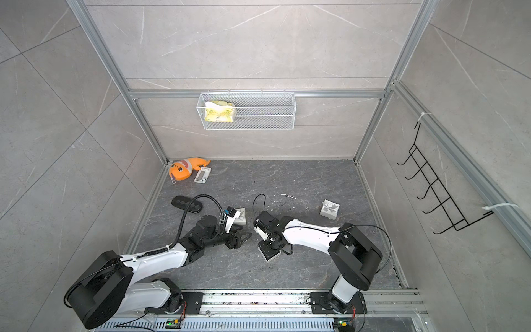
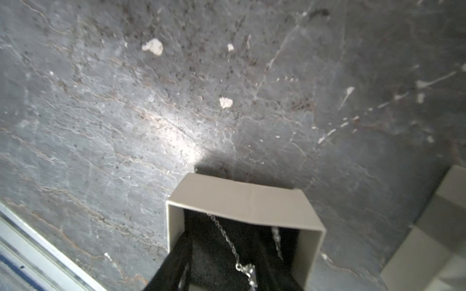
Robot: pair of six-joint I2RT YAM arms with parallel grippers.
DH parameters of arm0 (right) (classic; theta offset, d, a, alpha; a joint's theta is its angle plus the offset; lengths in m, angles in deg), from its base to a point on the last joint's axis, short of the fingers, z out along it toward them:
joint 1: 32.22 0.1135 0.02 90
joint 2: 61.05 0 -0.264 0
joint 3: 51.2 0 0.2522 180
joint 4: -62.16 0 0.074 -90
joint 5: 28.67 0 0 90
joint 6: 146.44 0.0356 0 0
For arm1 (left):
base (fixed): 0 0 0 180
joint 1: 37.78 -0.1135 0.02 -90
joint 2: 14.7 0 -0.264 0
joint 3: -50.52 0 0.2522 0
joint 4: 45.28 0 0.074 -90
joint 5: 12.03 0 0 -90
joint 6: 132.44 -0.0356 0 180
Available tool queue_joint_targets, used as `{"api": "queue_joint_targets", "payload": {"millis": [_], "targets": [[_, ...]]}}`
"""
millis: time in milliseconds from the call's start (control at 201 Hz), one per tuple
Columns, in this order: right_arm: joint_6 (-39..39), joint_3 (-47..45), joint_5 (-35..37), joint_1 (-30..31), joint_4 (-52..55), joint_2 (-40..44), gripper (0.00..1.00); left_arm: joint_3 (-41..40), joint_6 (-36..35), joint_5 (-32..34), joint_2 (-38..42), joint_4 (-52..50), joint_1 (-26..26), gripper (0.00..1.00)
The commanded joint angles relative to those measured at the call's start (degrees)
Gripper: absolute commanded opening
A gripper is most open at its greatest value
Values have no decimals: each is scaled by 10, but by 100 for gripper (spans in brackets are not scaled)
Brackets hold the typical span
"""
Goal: Take the necklace out of the lift-off lid jewelry box
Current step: Take out the inner lining from the jewelry box.
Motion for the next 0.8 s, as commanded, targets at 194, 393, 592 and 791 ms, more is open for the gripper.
{"api": "queue_joint_targets", "payload": {"millis": [194,393,592,791], "targets": [[11,0,41,13,1,-42,34,-4,-1,12,42,-27,3,71],[34,-4,57,14,-8,-58,14,-7,2,18,26,-33,13,71],[46,-7,42,14,-36,-44,5,-1,24,48,-30,7,59,70],[53,-12,-5,13,-74,-15,1,24,51,54,-103,73,83,70]]}}
